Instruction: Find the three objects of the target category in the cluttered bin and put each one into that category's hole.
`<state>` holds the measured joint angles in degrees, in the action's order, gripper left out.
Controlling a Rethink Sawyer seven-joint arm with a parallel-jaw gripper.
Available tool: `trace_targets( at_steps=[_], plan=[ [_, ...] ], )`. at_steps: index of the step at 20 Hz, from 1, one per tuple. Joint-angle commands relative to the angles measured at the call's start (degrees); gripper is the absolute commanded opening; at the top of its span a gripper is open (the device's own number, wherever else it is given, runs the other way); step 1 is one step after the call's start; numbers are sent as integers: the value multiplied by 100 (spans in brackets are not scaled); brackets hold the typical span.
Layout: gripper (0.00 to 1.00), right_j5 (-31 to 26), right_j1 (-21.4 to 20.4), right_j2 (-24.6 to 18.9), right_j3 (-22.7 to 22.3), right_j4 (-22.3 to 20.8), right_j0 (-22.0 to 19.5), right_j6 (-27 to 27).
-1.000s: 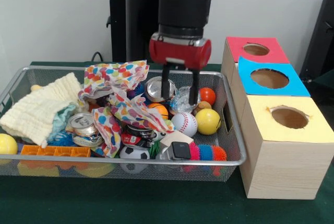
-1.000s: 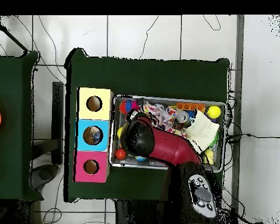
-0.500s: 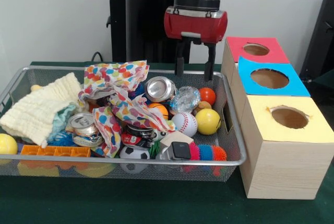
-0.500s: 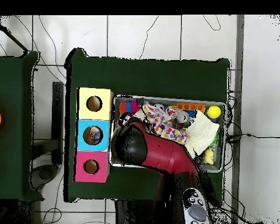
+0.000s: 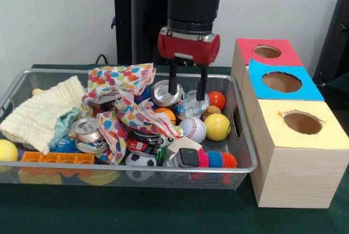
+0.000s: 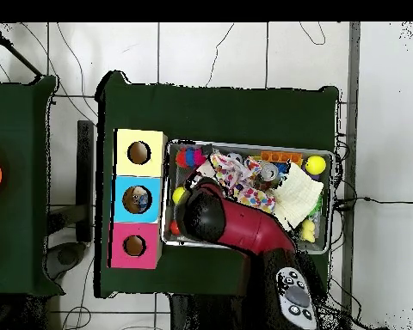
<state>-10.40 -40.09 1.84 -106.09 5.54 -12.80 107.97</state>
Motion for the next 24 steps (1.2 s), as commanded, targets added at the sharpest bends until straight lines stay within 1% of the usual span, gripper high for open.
trace_targets(
  at_steps=[1,8,13,16,21,22,23,24],
  plan=[
    [100,292,600,16,-409,-405,-205,608],
    [100,201,534,153,-605,-334,47,830],
    [100,-26,361,275,-717,-202,296,914],
    [100,55,301,244,-871,-151,337,981],
    [100,132,157,226,-1041,16,582,1194],
    [100,254,139,169,-1145,3,541,1212],
    [100,290,155,125,-1130,23,553,1222],
    [100,345,187,48,-1143,12,446,1185]
  ],
)
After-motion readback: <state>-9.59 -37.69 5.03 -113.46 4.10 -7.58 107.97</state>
